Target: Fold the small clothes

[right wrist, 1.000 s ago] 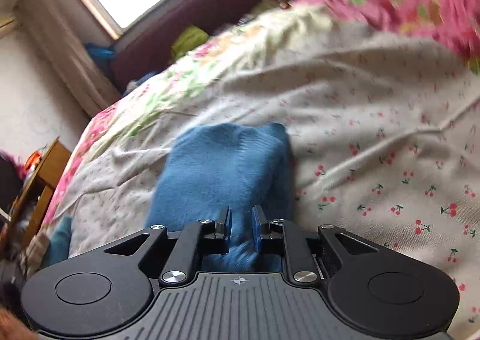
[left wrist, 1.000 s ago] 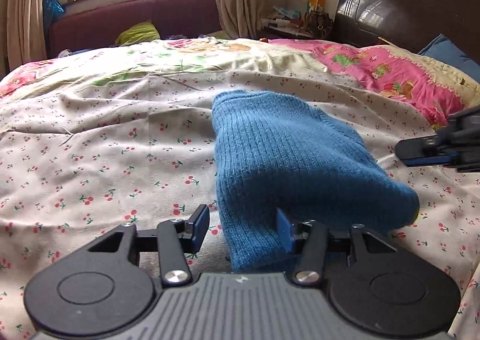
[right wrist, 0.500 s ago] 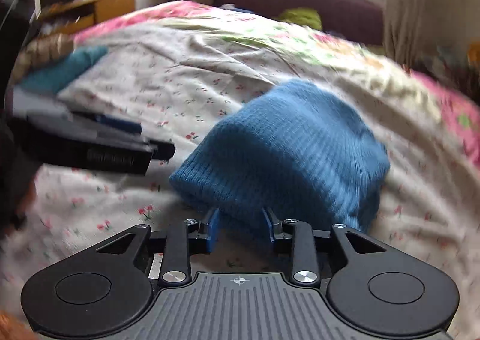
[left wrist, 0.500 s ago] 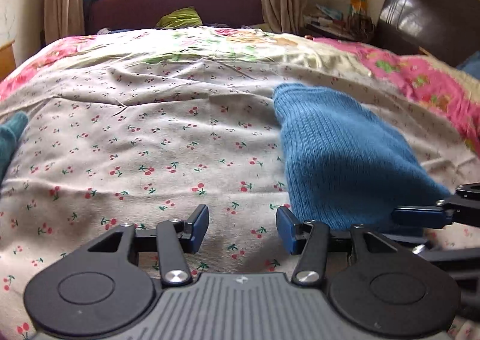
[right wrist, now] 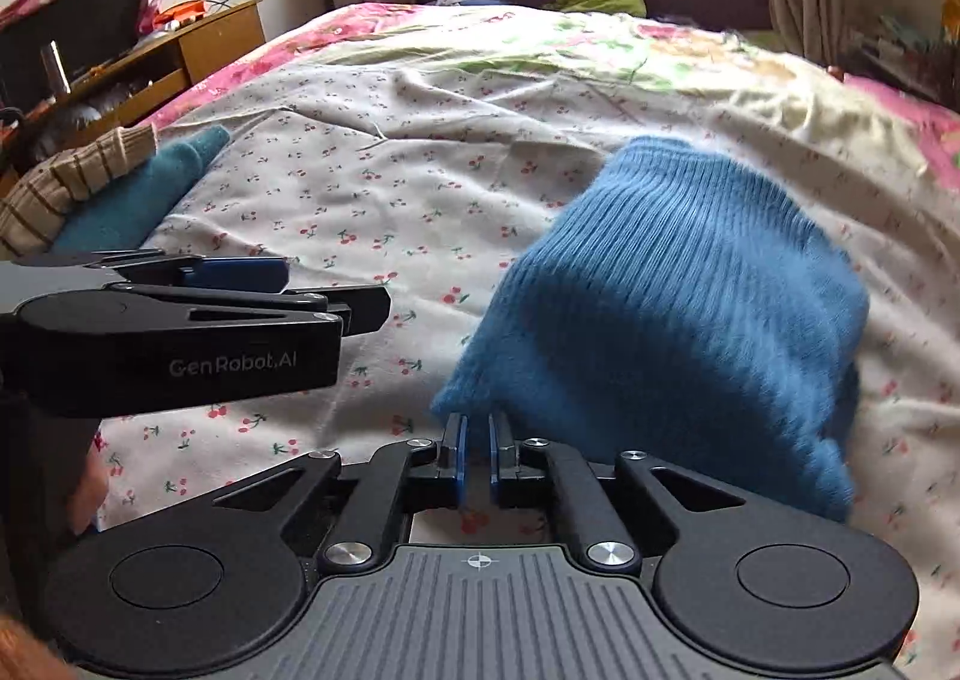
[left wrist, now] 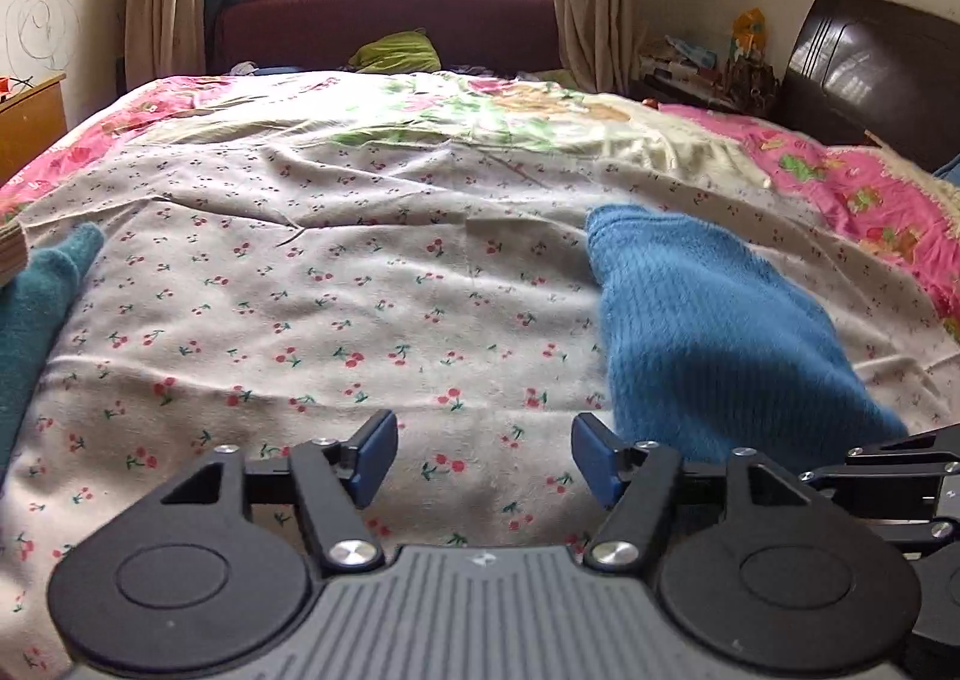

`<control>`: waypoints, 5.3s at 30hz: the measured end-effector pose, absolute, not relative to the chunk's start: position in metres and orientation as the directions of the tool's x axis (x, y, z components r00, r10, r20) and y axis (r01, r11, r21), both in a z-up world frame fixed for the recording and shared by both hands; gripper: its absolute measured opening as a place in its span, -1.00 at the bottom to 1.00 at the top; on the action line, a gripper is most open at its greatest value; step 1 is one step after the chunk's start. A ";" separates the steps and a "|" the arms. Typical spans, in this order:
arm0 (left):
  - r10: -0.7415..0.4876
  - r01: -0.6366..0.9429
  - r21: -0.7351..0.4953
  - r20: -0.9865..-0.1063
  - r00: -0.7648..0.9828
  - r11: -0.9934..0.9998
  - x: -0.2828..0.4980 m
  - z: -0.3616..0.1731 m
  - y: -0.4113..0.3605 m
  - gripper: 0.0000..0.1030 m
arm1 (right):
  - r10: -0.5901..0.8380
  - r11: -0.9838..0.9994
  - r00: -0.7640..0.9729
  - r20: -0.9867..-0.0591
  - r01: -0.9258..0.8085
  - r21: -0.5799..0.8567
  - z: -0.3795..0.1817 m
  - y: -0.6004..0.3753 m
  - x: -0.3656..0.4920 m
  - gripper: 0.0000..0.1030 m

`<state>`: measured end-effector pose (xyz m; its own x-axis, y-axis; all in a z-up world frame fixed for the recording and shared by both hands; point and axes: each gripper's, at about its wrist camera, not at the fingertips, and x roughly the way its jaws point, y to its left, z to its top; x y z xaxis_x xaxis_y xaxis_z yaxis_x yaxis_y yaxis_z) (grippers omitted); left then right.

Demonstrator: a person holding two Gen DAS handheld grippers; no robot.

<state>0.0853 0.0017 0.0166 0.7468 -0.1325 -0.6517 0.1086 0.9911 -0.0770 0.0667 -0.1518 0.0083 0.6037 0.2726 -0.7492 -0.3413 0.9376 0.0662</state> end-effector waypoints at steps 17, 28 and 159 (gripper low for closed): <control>-0.065 0.122 0.039 -0.671 0.738 0.992 0.026 0.022 -0.034 1.00 | 0.158 0.984 0.685 -0.711 -0.052 0.168 0.027 -0.209 -0.012 -0.72; -0.101 0.154 0.015 -0.693 0.714 0.988 0.002 0.026 -0.042 1.00 | 0.113 0.987 0.705 -0.700 0.003 0.163 0.036 -0.208 -0.035 -0.42; -0.075 0.142 0.017 -0.784 0.616 0.990 -0.018 0.005 -0.048 1.00 | -0.098 0.988 0.605 -0.790 0.156 -0.003 0.003 -0.211 -0.056 0.26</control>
<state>-0.0181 -0.0484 0.0052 0.6156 -0.0754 -0.7845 0.1424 0.9897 0.0167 -0.0563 -0.2106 0.0028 0.6049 -0.0980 -0.7902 0.1560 0.9877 -0.0031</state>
